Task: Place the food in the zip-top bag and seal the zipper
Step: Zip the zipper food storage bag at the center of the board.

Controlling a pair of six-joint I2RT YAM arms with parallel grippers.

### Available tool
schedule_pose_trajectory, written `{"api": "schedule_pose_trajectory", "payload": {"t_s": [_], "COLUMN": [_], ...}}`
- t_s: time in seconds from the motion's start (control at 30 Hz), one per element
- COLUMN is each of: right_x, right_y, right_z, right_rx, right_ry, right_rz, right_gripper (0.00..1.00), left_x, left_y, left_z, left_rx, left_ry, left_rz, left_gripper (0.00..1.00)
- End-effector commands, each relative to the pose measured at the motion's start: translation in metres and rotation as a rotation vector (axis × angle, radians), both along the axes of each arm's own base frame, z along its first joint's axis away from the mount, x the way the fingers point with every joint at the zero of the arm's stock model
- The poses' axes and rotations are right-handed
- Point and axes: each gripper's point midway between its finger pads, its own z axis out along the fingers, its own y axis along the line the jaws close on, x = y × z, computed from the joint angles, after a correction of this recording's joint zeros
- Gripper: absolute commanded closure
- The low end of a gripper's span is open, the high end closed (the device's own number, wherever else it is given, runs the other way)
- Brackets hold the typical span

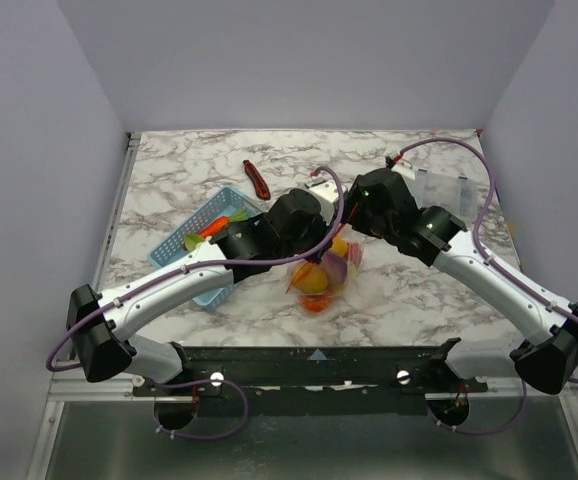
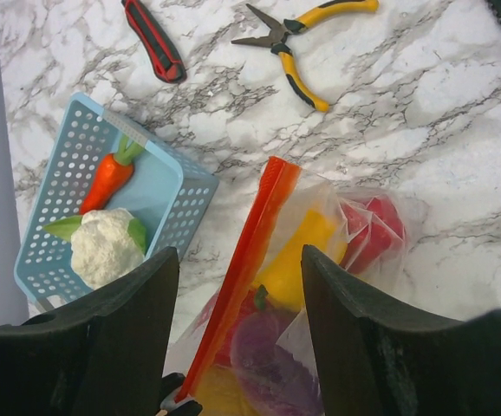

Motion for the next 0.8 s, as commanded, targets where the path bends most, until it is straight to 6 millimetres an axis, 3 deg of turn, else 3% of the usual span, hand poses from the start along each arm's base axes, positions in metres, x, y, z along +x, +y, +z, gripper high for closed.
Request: {"api": "schedule_pose_trajectory", "payload": {"t_s": [0.0, 0.3, 0.43, 0.7, 0.77], "right_x": [-0.002, -0.001, 0.001, 0.007, 0.009], "right_y": [0.004, 0.001, -0.003, -0.018, -0.024], "right_z": [-0.009, -0.012, -0.014, -0.011, -0.01], "right_rx": [0.035, 0.071, 0.06, 0.078, 0.08], "right_ry": [0.051, 0.031, 0.031, -0.004, -0.019], "right_rz": [-0.033, -0.074, -0.097, -0.216, -0.254], "right_gripper": [0.4, 0.49, 0.58, 0.98, 1.0], "left_x": [0.001, 0.001, 0.0, -0.009, -0.013], "left_y": [-0.011, -0.015, -0.017, -0.016, -0.013], "left_z": [0.02, 0.021, 0.022, 0.013, 0.01], "left_rx": [-0.076, -0.074, -0.077, -0.036, -0.025], "left_ry": [-0.043, -0.034, -0.03, 0.033, 0.053], "left_rz": [-0.023, -0.031, -0.039, -0.071, -0.07], "left_gripper": [1.0, 1.0, 1.0, 1.0, 1.0]}}
